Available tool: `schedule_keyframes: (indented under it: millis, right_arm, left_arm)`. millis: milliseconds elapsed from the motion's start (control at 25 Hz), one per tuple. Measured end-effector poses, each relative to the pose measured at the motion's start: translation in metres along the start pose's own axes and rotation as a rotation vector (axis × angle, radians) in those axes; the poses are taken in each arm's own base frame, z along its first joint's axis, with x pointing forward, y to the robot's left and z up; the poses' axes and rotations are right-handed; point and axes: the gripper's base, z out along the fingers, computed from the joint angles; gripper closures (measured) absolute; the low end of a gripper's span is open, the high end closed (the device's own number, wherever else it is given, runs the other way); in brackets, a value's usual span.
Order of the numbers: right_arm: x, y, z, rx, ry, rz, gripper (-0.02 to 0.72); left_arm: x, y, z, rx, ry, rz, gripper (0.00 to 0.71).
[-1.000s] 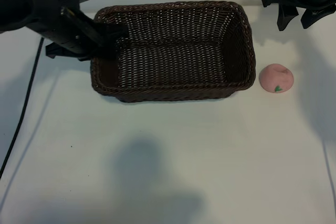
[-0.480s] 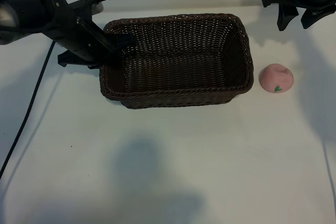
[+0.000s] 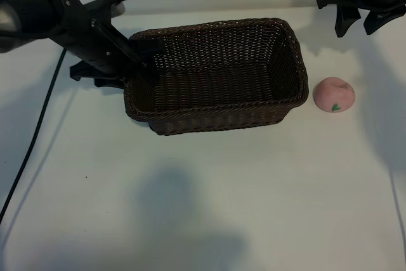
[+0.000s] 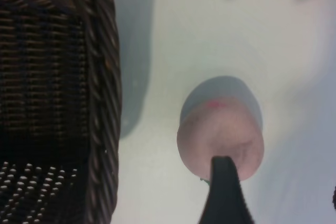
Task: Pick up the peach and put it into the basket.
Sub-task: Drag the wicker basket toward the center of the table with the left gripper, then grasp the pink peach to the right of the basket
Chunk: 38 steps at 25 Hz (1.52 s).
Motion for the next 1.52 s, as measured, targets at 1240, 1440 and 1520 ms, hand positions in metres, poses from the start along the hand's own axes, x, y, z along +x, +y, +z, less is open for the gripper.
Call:
schedule_keyframes:
  millis: [1240,1440,1520]
  right_arm:
    - [0.000,-0.001,0.000,0.007,0.000,0.000,0.235]
    - [0.000,-0.001,0.001,0.008,0.002,-0.002,0.235]
    - [0.002,-0.002,0.008,0.009,0.012,-0.002,0.235]
  left_arm:
    - [0.006,-0.008,-0.107,-0.129,-0.045,0.131,0.126]
    - [0.007,-0.007,-0.108,-0.141,-0.036,0.134,0.126]
    - [0.007,-0.007,-0.111,-0.141,-0.044,0.136,0.126]
